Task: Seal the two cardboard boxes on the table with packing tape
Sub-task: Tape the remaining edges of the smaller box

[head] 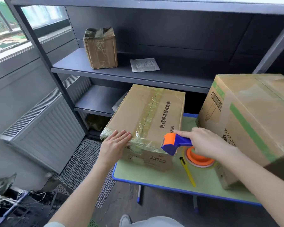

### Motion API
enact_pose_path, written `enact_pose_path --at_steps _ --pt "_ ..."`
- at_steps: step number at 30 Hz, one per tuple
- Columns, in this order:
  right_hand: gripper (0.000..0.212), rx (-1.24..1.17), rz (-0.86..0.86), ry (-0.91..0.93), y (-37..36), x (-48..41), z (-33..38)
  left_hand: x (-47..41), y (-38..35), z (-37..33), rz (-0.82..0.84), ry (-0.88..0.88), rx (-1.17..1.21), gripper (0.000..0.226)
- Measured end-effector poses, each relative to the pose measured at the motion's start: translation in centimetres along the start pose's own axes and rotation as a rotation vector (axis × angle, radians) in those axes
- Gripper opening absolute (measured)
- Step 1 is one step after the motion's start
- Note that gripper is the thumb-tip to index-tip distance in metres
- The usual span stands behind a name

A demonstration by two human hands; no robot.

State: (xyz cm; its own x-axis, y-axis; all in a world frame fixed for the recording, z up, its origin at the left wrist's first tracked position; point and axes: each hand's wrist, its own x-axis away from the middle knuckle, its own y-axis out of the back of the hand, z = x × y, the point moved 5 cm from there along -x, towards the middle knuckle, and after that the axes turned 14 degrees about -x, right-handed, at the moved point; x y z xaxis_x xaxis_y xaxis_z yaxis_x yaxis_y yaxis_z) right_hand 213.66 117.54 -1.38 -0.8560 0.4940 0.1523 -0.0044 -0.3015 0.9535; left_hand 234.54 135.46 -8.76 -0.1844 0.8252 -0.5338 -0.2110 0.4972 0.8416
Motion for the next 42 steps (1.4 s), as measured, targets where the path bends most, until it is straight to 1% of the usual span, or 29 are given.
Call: enact_pose_path --at_steps 3,5,7,10,11,13,15,18,20,24,27,30,32,35,37,39,42 --pt "0.065 0.06 -0.047 0.056 -0.1 0.4 1.1 0.2 -0.1 0.0 0.057 0.046 0.014 0.039" --pt "0.064 0.097 -0.072 0.075 -0.1 0.2 1.4 0.4 -0.2 -0.5 0.083 0.055 -0.021 0.047" --pt "0.065 0.096 -0.072 0.068 0.1 0.2 1.1 0.3 -0.3 -1.9 0.08 0.035 -0.056 0.055" --pt "0.062 0.097 -0.058 0.075 -0.1 0.3 1.3 -0.8 -0.2 -5.6 0.061 -0.053 -0.023 0.065" --pt "0.061 0.101 -0.059 0.077 -0.2 0.3 1.5 -1.3 -0.2 -7.0 0.055 -0.081 -0.009 0.064" --pt "0.06 0.114 -0.064 0.07 -0.3 0.4 1.6 -2.1 -0.2 -9.3 0.025 -0.115 0.014 0.055" --pt "0.059 0.127 -0.055 0.052 -0.5 0.5 1.4 -2.3 -0.2 -10.6 -0.022 -0.111 0.034 0.048" --pt "0.06 0.13 -0.037 0.042 -1.1 0.8 1.4 -2.0 -0.1 -11.0 -0.091 -0.074 0.049 0.04" --pt "0.061 0.121 -0.028 0.045 -1.5 0.9 1.4 -2.0 -0.1 -10.9 -0.108 -0.091 0.04 0.039" --pt "0.06 0.026 -0.039 0.048 -1.7 1.0 1.5 -1.7 -0.4 -9.7 -0.053 -0.141 0.042 0.043" --pt "0.06 -0.029 -0.048 0.065 -2.7 0.3 3.3 -1.2 -0.1 -7.3 -0.015 -0.159 0.063 0.044" --pt "0.062 -0.082 -0.044 0.088 -3.6 -0.4 4.2 -1.0 0.3 -5.8 -0.015 -0.178 0.06 0.033" --pt "0.062 -0.101 -0.034 0.085 -3.5 -0.3 3.7 -1.0 0.3 -5.9 -0.018 -0.19 0.053 0.024" --pt "0.063 -0.096 -0.048 0.11 -3.3 0.5 3.4 -0.9 0.1 -6.4 -0.004 -0.186 0.065 0.038" --pt "0.066 -0.093 -0.05 0.117 -3.1 1.2 2.7 -0.7 0.0 -6.5 -0.011 -0.183 0.06 0.033" --pt "0.07 -0.098 -0.042 0.079 -2.6 1.9 0.9 -0.6 0.0 -6.5 -0.029 -0.166 0.076 0.027" --pt "0.074 -0.111 -0.025 0.04 -2.3 2.7 -0.5 -0.7 0.0 -6.5 -0.025 -0.169 0.075 0.03"
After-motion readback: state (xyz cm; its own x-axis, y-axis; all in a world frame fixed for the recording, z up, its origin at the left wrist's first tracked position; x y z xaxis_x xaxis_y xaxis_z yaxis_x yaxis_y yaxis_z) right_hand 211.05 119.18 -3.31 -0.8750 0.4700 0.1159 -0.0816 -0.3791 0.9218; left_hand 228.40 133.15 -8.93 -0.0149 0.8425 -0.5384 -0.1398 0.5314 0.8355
